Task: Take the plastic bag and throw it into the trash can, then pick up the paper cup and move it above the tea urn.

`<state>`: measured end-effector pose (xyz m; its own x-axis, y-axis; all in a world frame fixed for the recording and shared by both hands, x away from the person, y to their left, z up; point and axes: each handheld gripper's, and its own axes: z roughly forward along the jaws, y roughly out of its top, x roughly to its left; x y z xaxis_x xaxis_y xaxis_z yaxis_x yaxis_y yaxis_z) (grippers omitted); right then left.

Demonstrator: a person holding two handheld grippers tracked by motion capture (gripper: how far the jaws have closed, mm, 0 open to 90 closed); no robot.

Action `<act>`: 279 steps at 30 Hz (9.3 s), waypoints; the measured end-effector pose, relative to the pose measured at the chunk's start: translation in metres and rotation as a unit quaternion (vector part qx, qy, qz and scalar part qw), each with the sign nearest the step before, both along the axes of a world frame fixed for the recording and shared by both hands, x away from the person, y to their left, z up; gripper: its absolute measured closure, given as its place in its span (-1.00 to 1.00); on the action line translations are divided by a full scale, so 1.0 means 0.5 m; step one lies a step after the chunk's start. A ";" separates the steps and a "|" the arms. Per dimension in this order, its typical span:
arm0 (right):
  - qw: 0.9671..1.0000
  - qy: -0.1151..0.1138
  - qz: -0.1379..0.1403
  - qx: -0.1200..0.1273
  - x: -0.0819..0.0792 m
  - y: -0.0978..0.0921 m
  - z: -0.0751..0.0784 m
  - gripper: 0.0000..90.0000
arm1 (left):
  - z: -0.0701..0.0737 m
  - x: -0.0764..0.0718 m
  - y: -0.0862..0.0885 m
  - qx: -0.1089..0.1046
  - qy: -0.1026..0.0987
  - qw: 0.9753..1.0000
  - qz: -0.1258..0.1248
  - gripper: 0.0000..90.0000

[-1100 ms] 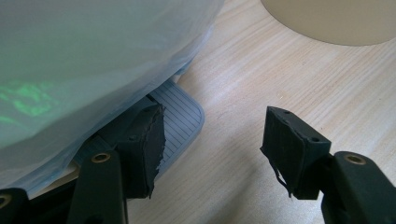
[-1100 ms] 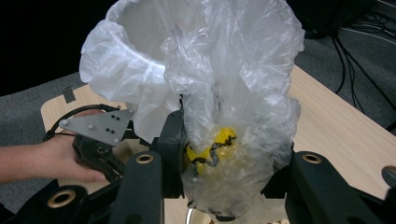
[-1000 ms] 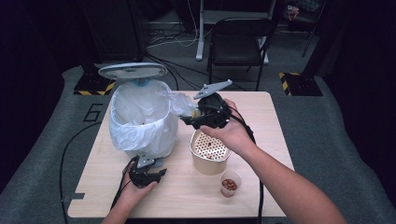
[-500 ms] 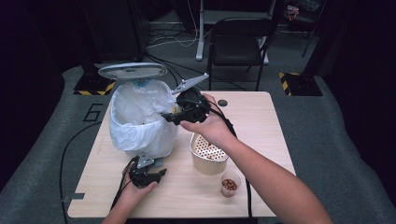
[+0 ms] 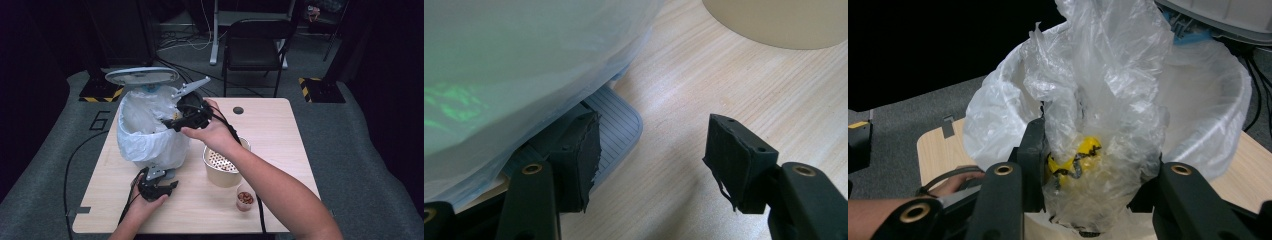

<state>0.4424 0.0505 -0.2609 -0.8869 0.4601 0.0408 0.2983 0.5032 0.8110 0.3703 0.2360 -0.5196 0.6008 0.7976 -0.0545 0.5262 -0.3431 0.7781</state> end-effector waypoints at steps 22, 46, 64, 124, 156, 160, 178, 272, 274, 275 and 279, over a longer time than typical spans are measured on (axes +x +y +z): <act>1.000 -0.007 -0.008 0.011 0.044 0.043 -0.030 0.35 | 0.001 0.002 -0.001 -0.005 0.003 1.000 0.003 -0.13; 0.999 -0.025 -0.034 -0.003 0.068 0.091 -0.071 -0.08 | 0.002 0.001 0.000 -0.003 0.006 1.000 0.001 -0.13; 0.998 -0.019 -0.050 0.019 0.050 0.079 -0.073 -0.25 | 0.001 0.001 0.000 -0.004 0.005 1.000 0.002 -0.13; 0.997 -0.024 -0.057 0.043 -0.093 -0.178 -0.064 -0.25 | 0.002 -0.002 -0.002 0.021 -0.004 1.000 0.005 -0.01; 0.992 -0.009 -0.124 0.019 -0.163 -0.359 -0.249 -0.62 | 0.002 -0.001 0.002 0.011 -0.001 1.000 0.002 -0.02; 0.991 -0.015 -0.129 0.020 -0.176 -0.367 -0.270 -0.69 | 0.001 -0.001 0.001 0.008 -0.003 1.000 0.005 -0.02; 0.988 -0.007 -0.151 0.015 -0.218 -0.414 -0.353 -0.94 | 0.002 -0.001 0.001 0.012 0.001 1.000 0.003 -0.02; 0.985 0.019 -0.168 -0.021 -0.135 -0.496 -0.432 -0.16 | 0.002 0.000 0.003 0.010 -0.001 1.000 0.001 -0.02; 0.984 0.017 -0.175 -0.020 -0.124 -0.505 -0.428 -0.16 | 0.002 0.000 0.003 0.011 -0.002 1.000 0.001 -0.02; 0.984 0.015 -0.178 -0.021 -0.118 -0.510 -0.426 -0.16 | 0.001 0.000 0.003 0.009 -0.001 1.000 0.002 -0.02; 0.981 0.014 -0.194 -0.024 -0.097 -0.520 -0.420 -0.16 | 0.001 0.000 0.003 0.012 -0.004 1.000 0.001 -0.02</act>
<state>0.3937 -0.2097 -0.4709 -0.6436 0.7646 0.0327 0.4972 0.3853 0.7774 0.3704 0.2375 -0.5189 0.5997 0.7997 -0.0303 0.5204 -0.3610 0.7739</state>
